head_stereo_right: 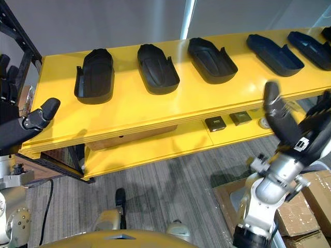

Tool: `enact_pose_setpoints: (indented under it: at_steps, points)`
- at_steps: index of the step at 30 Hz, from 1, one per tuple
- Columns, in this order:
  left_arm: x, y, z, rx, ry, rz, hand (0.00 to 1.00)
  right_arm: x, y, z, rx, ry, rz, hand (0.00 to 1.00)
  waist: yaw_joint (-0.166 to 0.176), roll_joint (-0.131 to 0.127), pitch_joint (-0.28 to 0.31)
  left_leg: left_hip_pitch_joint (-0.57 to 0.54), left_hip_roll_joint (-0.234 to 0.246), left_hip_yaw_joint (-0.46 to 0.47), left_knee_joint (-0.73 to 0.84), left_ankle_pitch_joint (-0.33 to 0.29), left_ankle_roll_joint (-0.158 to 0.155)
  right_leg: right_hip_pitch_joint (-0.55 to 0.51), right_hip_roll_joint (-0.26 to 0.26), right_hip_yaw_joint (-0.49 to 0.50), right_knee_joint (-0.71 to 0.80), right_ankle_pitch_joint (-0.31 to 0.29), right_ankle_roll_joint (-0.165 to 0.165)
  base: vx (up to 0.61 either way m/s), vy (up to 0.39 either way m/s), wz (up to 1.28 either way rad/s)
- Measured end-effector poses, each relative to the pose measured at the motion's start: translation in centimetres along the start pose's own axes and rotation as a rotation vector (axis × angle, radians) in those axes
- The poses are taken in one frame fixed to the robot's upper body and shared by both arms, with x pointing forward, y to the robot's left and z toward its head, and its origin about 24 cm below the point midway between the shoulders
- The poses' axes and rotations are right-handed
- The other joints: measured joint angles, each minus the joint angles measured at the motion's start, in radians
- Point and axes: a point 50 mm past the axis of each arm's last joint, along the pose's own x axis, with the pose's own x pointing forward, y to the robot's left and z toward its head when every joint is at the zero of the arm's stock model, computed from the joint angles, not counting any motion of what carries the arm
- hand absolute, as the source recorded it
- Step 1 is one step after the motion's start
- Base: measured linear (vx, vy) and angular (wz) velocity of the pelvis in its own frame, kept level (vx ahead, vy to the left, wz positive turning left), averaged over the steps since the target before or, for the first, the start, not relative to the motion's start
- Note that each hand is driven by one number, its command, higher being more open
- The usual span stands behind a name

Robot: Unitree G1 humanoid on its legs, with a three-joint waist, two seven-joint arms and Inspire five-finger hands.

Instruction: Walk over and take three plastic housings, then place them on the shelf

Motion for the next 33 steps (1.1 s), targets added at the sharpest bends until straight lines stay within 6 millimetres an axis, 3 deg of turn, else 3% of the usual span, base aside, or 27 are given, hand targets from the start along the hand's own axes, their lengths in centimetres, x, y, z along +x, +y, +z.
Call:
enact_pose_setpoints:
  at_steps: [3, 5, 7, 12, 17, 24, 30, 33]
  points:
    - [-0.4, -0.4, -0.3, -0.078, 0.015, -0.036, 1.0, 2.6, 1.7, 1.6, 0.076, -0.116, 0.099, 1.0, 0.002, 0.003, -0.003, 0.0, 0.0, -0.015, 0.0, 0.002, -0.004, 0.005, 0.004, -0.01, 0.0, -0.003, -0.004, -0.07, -0.007, 0.1]
    - [-0.9, -1.1, -0.4, -0.108, 0.054, -0.085, 1.0, 3.3, 3.5, 1.6, 0.173, -0.09, 0.216, 1.0, 0.004, 0.008, -0.01, -0.003, 0.0, -0.024, -0.001, 0.002, -0.004, 0.008, 0.005, -0.024, 0.0, -0.009, -0.013, -0.06, -0.014, 0.14]
    - [-1.3, -2.6, -0.6, -0.17, 0.1, -0.179, 1.0, 3.1, 6.4, 0.8, 0.27, 0.014, 0.384, 1.0, 0.016, 0.019, -0.018, -0.01, -0.002, -0.04, -0.001, 0.003, -0.005, 0.01, 0.006, -0.041, 0.001, -0.01, -0.013, -0.05, -0.016, 0.18]
    - [-1.6, -4.9, -1.5, -0.287, 0.16, -0.297, 1.0, 2.6, 13.3, -3.0, 0.282, 0.265, 0.75, 1.0, 0.057, 0.032, -0.025, -0.042, -0.003, -0.09, -0.001, 0.023, -0.016, 0.011, 0.019, -0.09, 0.0, -0.009, -0.012, -0.03, -0.021, 0.28]
    - [-2.6, -4.9, -3.4, -0.305, 0.267, -0.306, 1.0, 5.6, 17.6, -5.2, 0.276, 0.424, 0.881, 1.0, 0.143, 0.029, -0.024, -0.061, -0.022, -0.153, 0.0, 0.047, -0.003, 0.037, 0.022, -0.154, -0.002, -0.007, -0.001, 0.01, -0.044, 0.37]
    - [-3.7, -4.2, -4.4, -0.299, 0.333, -0.253, 1.0, 9.2, 20.4, -4.1, 0.286, 0.423, 0.878, 1.0, 0.187, 0.031, -0.014, -0.068, -0.038, -0.208, -0.001, 0.042, -0.012, 0.064, 0.024, -0.204, 0.003, -0.027, 0.0, -0.03, -0.018, 0.25]
    - [-3.8, -4.4, -4.3, -0.345, 0.305, -0.236, 1.0, 9.9, 20.4, -6.0, 0.197, 0.539, 0.803, 1.0, 0.224, 0.046, -0.003, -0.063, -0.042, -0.239, -0.001, 0.037, -0.014, 0.082, 0.028, -0.239, 0.014, -0.042, -0.01, -0.07, -0.013, 0.16]
    - [-4.2, -4.4, -4.3, -0.348, 0.321, -0.227, 1.0, 10.2, 20.3, -6.7, 0.165, 0.592, 0.785, 1.0, 0.224, 0.056, 0.005, -0.062, -0.049, -0.255, -0.001, 0.039, -0.015, 0.095, 0.028, -0.256, 0.013, -0.044, -0.01, -0.03, -0.021, 0.15]
